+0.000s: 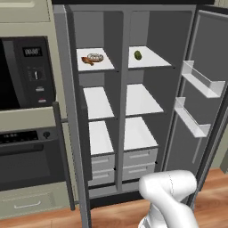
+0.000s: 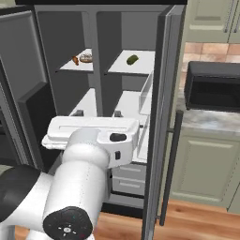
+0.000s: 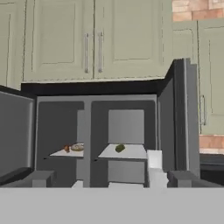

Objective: There's a chicken drumstick in the fridge that needs to be moved to the freezer for freezing. Pick up the chicken drumstick from the fridge, place it on any shelf in the freezer, and close the fridge and freezer doors when done.

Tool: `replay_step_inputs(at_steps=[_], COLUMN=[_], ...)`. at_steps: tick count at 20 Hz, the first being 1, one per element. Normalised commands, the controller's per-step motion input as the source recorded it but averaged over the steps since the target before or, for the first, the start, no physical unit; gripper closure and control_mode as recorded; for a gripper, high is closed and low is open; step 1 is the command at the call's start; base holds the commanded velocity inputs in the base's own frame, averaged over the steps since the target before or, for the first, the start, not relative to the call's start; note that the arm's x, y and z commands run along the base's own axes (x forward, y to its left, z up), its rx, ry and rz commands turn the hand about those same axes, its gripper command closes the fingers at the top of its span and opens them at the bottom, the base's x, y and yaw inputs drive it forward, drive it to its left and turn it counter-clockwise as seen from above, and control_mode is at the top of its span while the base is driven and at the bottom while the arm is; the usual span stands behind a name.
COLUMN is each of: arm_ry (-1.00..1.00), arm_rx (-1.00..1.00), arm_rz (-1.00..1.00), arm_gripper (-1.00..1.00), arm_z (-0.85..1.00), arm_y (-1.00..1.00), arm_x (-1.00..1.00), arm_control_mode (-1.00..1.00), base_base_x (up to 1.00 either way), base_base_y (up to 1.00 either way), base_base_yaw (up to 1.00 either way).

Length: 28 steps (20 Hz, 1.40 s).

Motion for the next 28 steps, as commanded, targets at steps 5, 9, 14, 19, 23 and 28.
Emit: replay_step_inputs(at_steps=[5,9,14,19,23,28], arm_ry=[-0.09,-0.01,0.0,-0.01,0.0,0.0], arm_rx=[0.01,0.03,0.0,0.0,0.0,0.0], arm_rz=[0.05,0.14,0.15,0.0,0.0,0.0], arm_gripper=[-1.0,-1.0,-1.0,-1.0,-1.0,-1.0], arm_z=[0.0,0.0,-0.04,-0.17,-0.24,-0.18], arm_y=[-0.4,-0.46,-0.39,-0.42,-0.43,-0.54], arm_x=[0.09,0.08,0.21,0.57,0.59,0.53], arm_control_mode=[-1.0,-1.0,-1.0,-1.0,-1.0,-1.0], base_base_x=[0.0,0.0,0.0,0.0,0.0,0.0], base_base_y=[0.0,0.0,0.0,0.0,0.0,0.0], base_base_yaw=[0.0,0.0,0.0,0.0,0.0,0.0])
